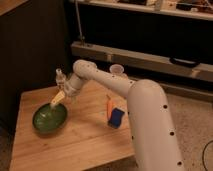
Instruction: Drag the ceramic bowl in a circle
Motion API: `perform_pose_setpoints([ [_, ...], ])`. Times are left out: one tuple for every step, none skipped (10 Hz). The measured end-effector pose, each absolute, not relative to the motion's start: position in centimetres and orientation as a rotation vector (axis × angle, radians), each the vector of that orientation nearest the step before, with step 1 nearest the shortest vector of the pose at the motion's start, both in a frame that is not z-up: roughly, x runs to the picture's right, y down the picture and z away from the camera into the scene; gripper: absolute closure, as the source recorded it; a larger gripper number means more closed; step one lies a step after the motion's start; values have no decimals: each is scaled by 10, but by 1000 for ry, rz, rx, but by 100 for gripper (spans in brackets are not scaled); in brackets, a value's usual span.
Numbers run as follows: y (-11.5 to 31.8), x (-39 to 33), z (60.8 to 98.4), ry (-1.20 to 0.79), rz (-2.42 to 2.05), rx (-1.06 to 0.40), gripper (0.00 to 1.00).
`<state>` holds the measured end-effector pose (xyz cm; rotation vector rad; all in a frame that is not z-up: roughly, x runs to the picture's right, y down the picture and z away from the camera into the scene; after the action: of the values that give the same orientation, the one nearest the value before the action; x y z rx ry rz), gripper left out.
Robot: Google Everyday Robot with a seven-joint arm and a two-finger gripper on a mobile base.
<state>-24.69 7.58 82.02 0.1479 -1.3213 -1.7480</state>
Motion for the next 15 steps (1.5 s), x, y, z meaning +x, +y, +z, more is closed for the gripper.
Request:
perform_pose_setpoints([
  [76, -252, 819, -1327, -1756, 142, 20],
  [77, -255, 820, -1334, -1757, 139, 20],
  [78, -258, 820, -1343, -1760, 135, 20],
  [80, -262, 822, -1355, -1765, 131, 20],
  [81, -265, 824, -1362, -1767, 128, 20],
  [83, -268, 826, -1370, -1771, 122, 20],
  [85, -270, 828, -1375, -1774, 116, 20],
  [86, -270, 830, -1379, -1775, 112, 20],
  [88, -270, 832, -1382, -1775, 107, 20],
  [90, -269, 834, -1385, -1775, 100, 20],
  [92, -268, 836, -1387, -1775, 95, 20],
  [94, -267, 837, -1390, -1778, 87, 20],
  [95, -267, 839, -1389, -1781, 83, 20],
  [97, -266, 840, -1390, -1784, 76, 23],
  [98, -265, 841, -1390, -1786, 71, 30],
])
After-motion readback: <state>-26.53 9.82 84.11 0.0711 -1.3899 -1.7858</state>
